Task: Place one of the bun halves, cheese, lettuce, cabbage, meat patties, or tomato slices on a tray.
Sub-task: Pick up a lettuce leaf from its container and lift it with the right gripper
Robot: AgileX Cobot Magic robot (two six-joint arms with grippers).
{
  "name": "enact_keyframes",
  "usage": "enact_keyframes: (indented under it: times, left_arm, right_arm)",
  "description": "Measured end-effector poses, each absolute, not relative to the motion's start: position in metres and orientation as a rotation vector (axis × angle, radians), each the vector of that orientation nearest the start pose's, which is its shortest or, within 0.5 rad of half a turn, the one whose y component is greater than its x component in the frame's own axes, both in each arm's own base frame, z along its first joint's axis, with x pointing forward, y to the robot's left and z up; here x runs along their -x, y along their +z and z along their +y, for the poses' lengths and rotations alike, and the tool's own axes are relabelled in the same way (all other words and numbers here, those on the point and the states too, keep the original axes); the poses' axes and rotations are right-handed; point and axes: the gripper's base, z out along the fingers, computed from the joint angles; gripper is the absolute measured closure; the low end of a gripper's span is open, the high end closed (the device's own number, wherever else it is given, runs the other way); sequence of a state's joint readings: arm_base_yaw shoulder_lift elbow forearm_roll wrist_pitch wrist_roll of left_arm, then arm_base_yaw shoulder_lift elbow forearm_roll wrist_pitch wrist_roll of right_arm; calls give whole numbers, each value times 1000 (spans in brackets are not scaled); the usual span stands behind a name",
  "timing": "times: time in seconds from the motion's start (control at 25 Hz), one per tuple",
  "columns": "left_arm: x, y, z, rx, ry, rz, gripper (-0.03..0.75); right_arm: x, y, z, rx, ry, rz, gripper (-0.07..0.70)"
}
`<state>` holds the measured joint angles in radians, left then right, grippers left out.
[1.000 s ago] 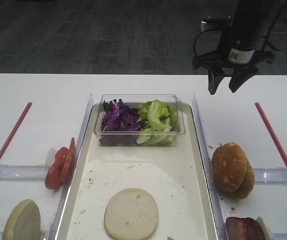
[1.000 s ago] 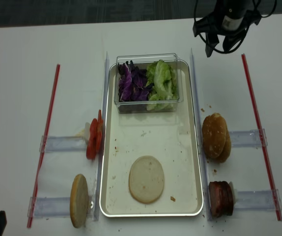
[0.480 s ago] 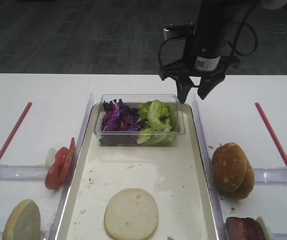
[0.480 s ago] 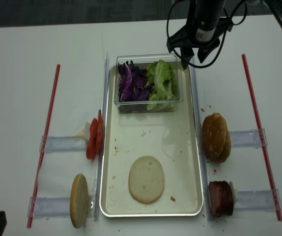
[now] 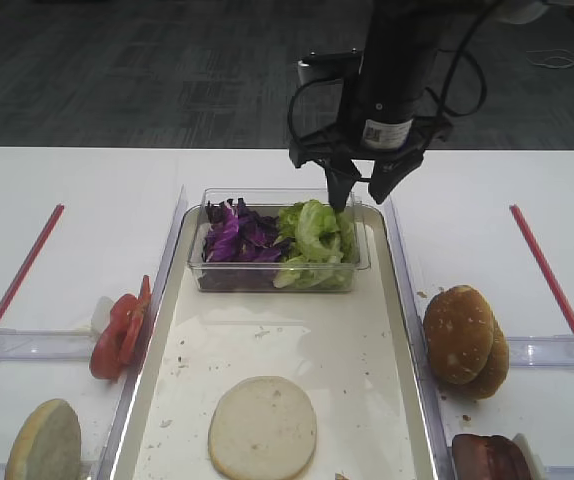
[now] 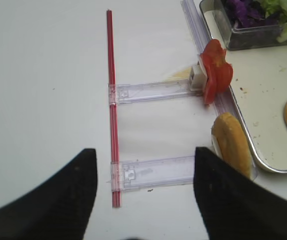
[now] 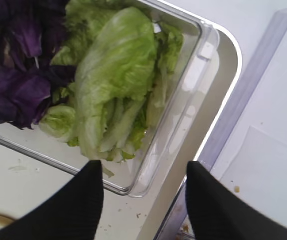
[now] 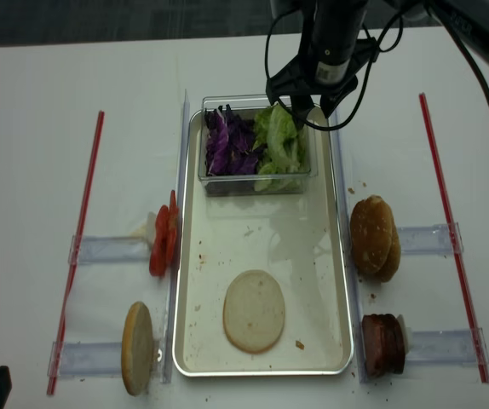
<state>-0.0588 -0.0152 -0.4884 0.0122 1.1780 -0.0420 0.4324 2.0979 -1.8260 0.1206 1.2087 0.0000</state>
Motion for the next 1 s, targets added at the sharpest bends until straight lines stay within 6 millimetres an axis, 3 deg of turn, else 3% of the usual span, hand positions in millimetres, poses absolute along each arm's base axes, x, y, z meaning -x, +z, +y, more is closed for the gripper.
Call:
enact_keyframes:
  times: [0.52, 1.0]
  left_arm:
    - [11, 265, 2, -17, -43, 2158, 288]
    - [11, 265, 2, -17, -43, 2158, 288]
  right_arm:
    - [-414, 224, 238, 634, 290, 2884, 244]
    - [-420, 186, 240, 611, 257, 2968, 244]
